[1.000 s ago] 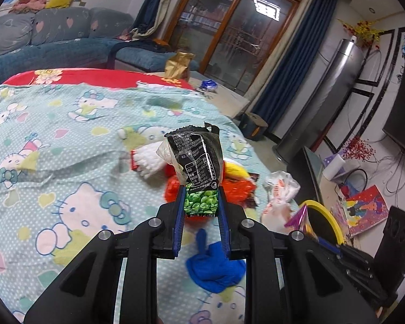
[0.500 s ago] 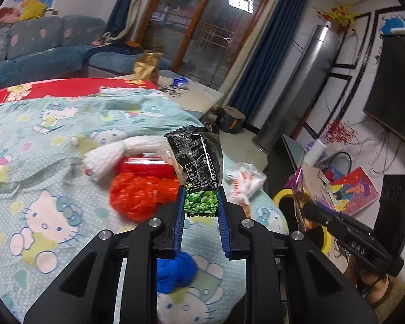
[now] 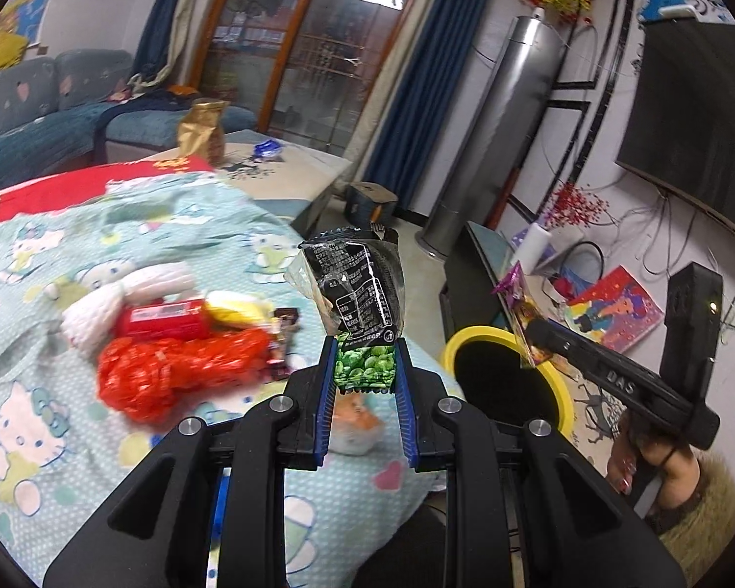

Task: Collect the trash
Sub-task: 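Carry the snack bag and chip wrapper in both grippers over the yellow bin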

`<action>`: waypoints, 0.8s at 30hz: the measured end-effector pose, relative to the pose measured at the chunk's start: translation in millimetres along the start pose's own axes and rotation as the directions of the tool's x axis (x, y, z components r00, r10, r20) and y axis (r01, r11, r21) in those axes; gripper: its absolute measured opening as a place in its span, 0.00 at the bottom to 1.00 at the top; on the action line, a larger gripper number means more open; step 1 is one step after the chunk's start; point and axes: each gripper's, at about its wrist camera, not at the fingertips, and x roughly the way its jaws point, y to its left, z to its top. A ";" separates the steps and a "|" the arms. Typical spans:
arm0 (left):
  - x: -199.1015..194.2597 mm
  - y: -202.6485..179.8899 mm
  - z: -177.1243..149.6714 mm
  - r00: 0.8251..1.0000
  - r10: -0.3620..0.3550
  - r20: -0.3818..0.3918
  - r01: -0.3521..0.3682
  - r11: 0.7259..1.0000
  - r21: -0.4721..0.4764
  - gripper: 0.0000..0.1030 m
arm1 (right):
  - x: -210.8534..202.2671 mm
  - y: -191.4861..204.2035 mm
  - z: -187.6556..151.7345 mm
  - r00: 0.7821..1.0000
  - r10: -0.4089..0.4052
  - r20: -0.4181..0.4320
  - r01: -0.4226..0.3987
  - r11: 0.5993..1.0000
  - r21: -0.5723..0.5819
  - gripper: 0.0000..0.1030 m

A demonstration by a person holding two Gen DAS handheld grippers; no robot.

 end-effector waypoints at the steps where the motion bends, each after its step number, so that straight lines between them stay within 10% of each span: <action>1: 1.8 -3.6 -0.2 1.000 -0.006 -0.002 0.006 1.000 0.006 0.21 | -0.4 -4.1 0.4 1.000 -0.009 0.003 0.009 1.000 0.007 0.05; 24: 51.1 -76.6 -5.6 0.990 -0.114 -0.085 0.126 0.980 0.152 0.21 | -2.5 -85.8 -0.6 0.987 -0.159 0.010 0.156 0.975 0.159 0.05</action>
